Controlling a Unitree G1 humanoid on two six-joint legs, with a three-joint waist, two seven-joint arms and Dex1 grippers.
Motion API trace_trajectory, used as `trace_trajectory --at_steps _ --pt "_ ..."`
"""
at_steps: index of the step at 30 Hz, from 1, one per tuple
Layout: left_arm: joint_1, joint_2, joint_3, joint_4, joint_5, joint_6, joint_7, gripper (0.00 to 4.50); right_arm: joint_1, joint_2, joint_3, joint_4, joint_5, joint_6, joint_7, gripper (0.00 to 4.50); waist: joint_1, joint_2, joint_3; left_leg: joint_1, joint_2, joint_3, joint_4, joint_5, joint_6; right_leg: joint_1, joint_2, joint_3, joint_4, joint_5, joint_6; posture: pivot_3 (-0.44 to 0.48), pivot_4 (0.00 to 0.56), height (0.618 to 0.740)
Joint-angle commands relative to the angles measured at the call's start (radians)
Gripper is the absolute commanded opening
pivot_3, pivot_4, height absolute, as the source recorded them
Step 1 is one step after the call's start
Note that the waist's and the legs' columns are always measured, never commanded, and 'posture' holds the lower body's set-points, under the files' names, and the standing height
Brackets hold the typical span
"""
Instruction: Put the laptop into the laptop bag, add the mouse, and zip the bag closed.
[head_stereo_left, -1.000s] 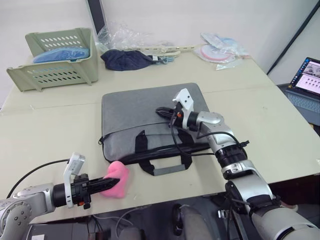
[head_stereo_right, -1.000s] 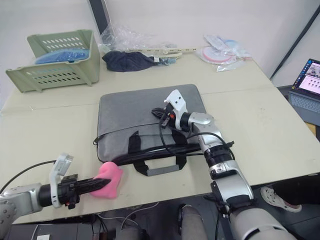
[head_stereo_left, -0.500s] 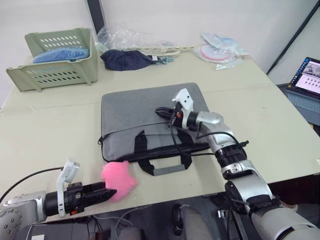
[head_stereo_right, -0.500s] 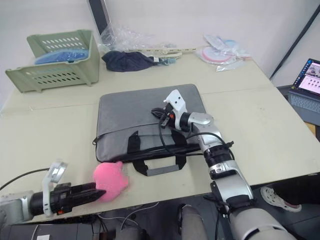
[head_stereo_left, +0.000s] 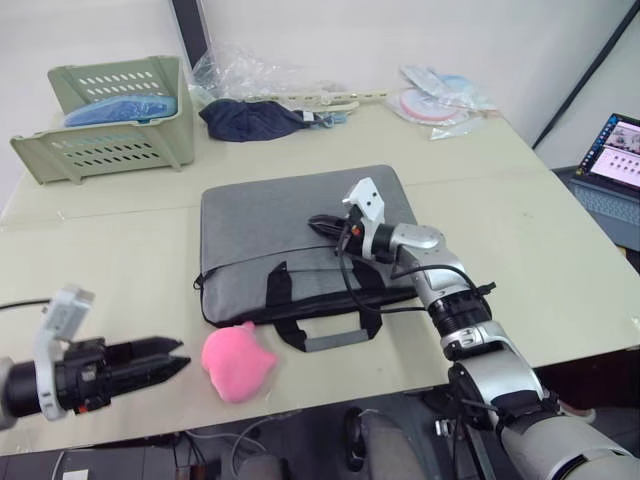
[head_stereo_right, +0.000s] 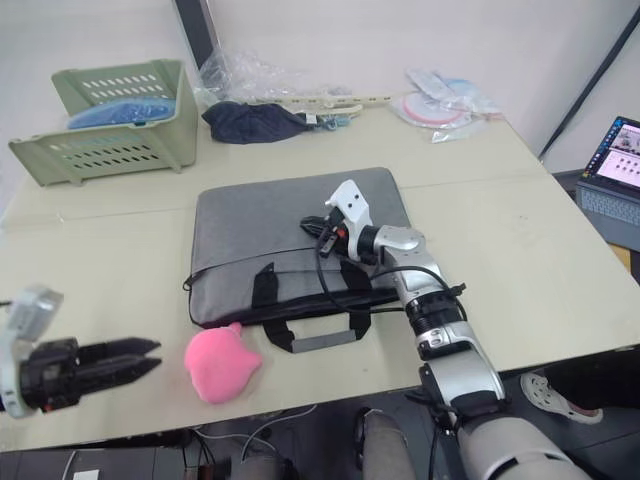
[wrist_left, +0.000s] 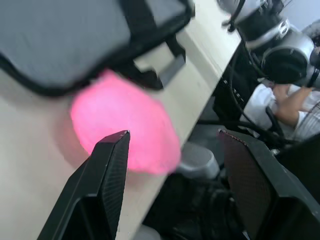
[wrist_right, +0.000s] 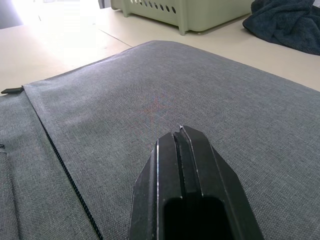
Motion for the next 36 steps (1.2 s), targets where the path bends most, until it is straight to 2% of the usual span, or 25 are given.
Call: trace_trajectory --at_steps 1,9,13,17,26,36 --pt "-0.052 0.024 -0.088 0.093 0.082 -0.063 -0.034 3.00 0.068 0.013 0.070 0.084 -0.056 0.067 0.003 0.00 -0.001 0.000 0.000 0.000 0.000 0.000 0.000 0.000 0.000 0.000 0.001 -0.001 0.000 0.000 0.000 0.000 0.150 0.740" --pt "-0.231 -0.038 -0.338 0.192 0.148 -0.114 -0.058 3.00 0.081 -0.001 0.062 0.059 -0.053 0.083 -0.008 0.00 0.002 0.000 0.000 0.003 0.002 0.003 -0.002 0.000 -0.001 0.000 0.004 -0.001 0.001 0.000 -0.001 0.000 0.150 0.740" --pt "-0.280 -0.057 -0.415 0.237 0.186 -0.134 -0.072 3.00 0.089 -0.007 0.062 0.043 -0.051 0.093 -0.012 0.00 0.002 -0.001 0.000 0.003 0.002 0.004 -0.002 0.000 -0.001 0.000 0.005 -0.001 0.001 0.000 -0.001 0.000 0.150 0.740" --pt "-0.288 -0.058 -0.430 0.256 0.204 -0.141 -0.085 3.00 0.096 -0.012 0.060 0.028 -0.050 0.100 -0.017 0.00 0.003 -0.001 0.000 0.003 0.002 0.004 -0.002 0.000 -0.001 0.000 0.005 -0.001 0.001 0.000 -0.001 0.000 0.150 0.740" --pt "-0.213 -0.047 -0.379 0.258 0.228 -0.149 -0.109 3.00 0.107 -0.012 0.063 0.012 -0.050 0.109 -0.023 0.00 0.005 -0.001 0.000 0.003 0.003 0.003 -0.002 0.000 -0.001 0.000 0.005 -0.001 0.000 0.000 -0.001 0.000 0.150 0.740" --pt "-0.235 -0.163 -0.459 0.253 0.240 -0.144 -0.039 3.00 0.102 -0.013 0.061 0.011 -0.049 0.113 -0.024 0.00 0.006 0.000 0.000 0.003 0.003 0.002 -0.002 0.000 -0.001 0.000 0.005 -0.001 0.001 0.000 -0.001 0.000 0.150 0.740"
